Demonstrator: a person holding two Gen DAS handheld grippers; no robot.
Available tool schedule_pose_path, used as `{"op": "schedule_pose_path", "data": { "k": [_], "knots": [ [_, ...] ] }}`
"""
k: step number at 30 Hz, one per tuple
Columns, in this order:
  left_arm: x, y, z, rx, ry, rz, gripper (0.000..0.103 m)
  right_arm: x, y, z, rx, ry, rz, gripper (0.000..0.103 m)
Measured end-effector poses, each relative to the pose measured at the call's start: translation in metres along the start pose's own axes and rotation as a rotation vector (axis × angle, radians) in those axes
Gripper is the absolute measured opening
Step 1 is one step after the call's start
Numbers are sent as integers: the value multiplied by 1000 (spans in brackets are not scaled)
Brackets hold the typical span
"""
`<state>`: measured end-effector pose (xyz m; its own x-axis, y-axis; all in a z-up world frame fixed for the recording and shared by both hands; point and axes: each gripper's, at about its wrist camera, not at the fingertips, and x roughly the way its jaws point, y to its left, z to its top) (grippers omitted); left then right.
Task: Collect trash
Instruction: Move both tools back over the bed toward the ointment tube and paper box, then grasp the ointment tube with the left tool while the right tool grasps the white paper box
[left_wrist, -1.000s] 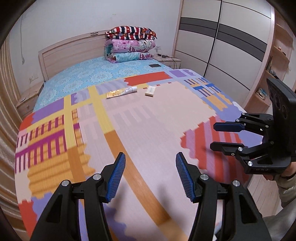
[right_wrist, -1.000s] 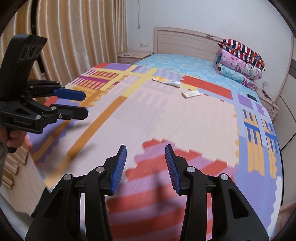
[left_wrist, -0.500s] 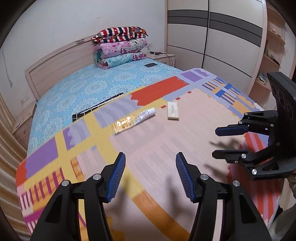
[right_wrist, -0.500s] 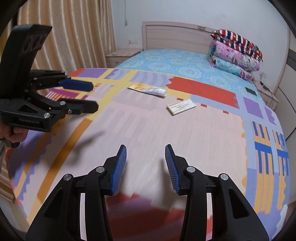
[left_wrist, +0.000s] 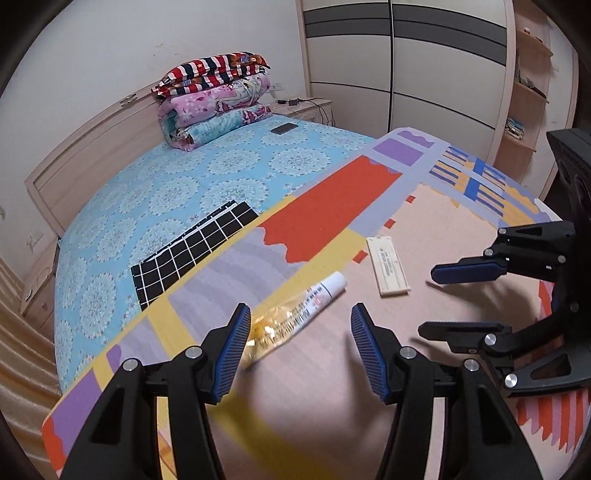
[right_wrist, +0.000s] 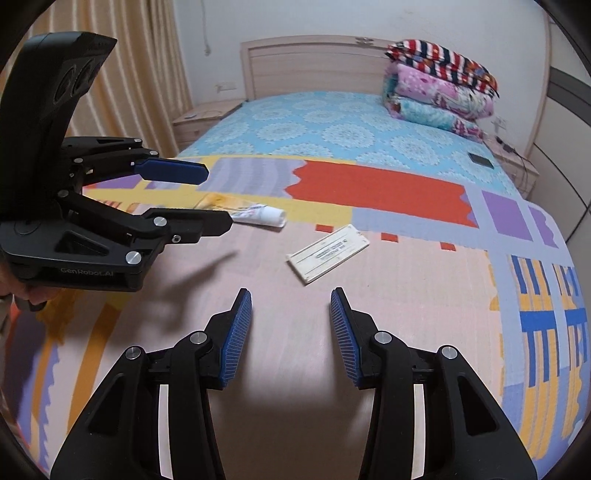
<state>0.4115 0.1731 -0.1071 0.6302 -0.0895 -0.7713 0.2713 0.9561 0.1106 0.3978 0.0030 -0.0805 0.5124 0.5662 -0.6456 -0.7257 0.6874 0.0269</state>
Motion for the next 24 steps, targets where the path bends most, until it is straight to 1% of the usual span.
{"op": "schedule_pose_path", "data": {
  "k": [5,7,9,11,12,14,18,21,23,24],
  "knots": [
    [18,3,6,20,31,-34,54,11,-1,8,34,5,-33,45],
    [23,4,8,33,35,-33,54,14,-1,11,33,3,-57,45],
    [28,4,9,50,32,-13,54,16,0,14,35,3,-70,45],
    [32,2,10,74,28,-22,54,19,1,16,40,2,-79,45],
    [35,0,11,90,31,-39,54,19,2,16,40,2,-84,45],
    [38,-3,12,111,27,-43,54,20,1,17,44,1,-91,45],
    [41,2,14,81,42,-77,54,22,-1,19,59,-1,-101,45],
    [39,2,13,73,55,-102,43,20,-2,16,59,-2,-95,45],
    [35,0,12,76,74,-115,25,20,-5,16,61,-3,-98,42],
    [33,-2,11,87,79,-108,23,19,-6,16,62,-2,-104,37]
  ]
}}
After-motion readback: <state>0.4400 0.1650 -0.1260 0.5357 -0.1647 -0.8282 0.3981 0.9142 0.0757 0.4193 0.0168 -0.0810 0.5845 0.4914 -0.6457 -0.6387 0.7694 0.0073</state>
